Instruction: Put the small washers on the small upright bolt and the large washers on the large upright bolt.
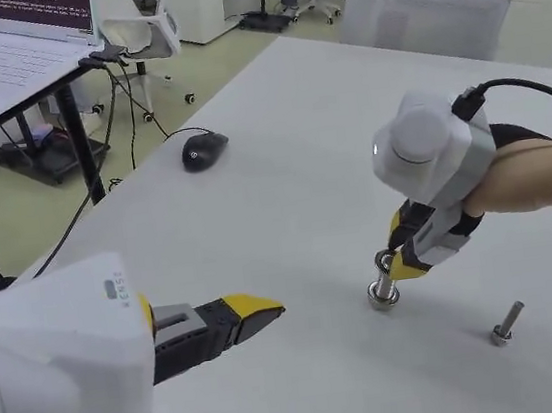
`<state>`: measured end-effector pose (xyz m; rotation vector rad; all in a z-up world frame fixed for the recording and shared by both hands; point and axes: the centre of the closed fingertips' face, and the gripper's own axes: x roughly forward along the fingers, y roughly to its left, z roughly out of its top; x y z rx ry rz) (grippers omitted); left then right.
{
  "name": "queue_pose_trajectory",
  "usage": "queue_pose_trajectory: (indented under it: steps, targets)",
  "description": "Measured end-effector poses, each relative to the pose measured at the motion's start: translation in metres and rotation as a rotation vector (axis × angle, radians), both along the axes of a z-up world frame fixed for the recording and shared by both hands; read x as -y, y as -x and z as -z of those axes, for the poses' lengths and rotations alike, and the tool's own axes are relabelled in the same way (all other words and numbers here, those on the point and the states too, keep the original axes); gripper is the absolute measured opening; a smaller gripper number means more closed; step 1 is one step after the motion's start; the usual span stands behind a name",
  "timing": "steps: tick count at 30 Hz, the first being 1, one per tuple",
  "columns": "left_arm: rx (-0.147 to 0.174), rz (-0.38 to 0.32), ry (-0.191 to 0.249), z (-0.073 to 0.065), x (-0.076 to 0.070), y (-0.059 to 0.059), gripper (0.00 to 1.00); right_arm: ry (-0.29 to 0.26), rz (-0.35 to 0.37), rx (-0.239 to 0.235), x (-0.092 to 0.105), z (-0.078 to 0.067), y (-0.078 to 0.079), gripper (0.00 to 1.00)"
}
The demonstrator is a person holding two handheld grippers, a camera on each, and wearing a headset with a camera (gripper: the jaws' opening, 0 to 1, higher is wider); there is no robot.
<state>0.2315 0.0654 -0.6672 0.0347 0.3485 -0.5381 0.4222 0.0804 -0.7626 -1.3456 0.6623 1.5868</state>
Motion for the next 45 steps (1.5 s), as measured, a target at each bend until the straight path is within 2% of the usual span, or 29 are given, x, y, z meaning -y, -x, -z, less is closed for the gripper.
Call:
queue_pose_trajectory:
  steps: [8,12,20,32,37,41,43,45]
  targets:
    - [-0.003,-0.005,0.004,0.0,0.0,-0.002,0.63,0.012,-0.003,-0.01,0.001,0.011,-0.002,0.22]
    - [-0.006,-0.007,0.005,0.001,0.0,-0.001,0.63,0.02,-0.001,-0.011,0.002,0.022,-0.004,0.22]
    - [-0.009,-0.017,0.005,0.002,-0.003,-0.002,0.63,0.025,0.01,-0.023,0.004,0.03,-0.002,0.22]
    - [-0.017,-0.022,0.004,0.003,-0.005,-0.002,0.63,0.03,-0.015,-0.037,0.007,0.042,-0.002,0.23]
    - [-0.019,-0.022,0.003,0.003,-0.005,-0.002,0.63,0.002,-0.035,-0.036,0.004,0.043,0.0,0.25]
    - [-0.019,-0.022,0.003,0.003,-0.006,-0.002,0.63,-0.011,-0.021,-0.039,0.007,0.039,-0.001,0.27]
    - [-0.017,-0.023,0.001,0.003,-0.007,-0.001,0.63,-0.041,-0.007,-0.039,0.009,0.033,-0.001,0.27]
    - [-0.011,-0.024,0.003,0.002,-0.008,-0.001,0.63,-0.102,0.042,-0.056,0.01,0.022,0.001,0.28]
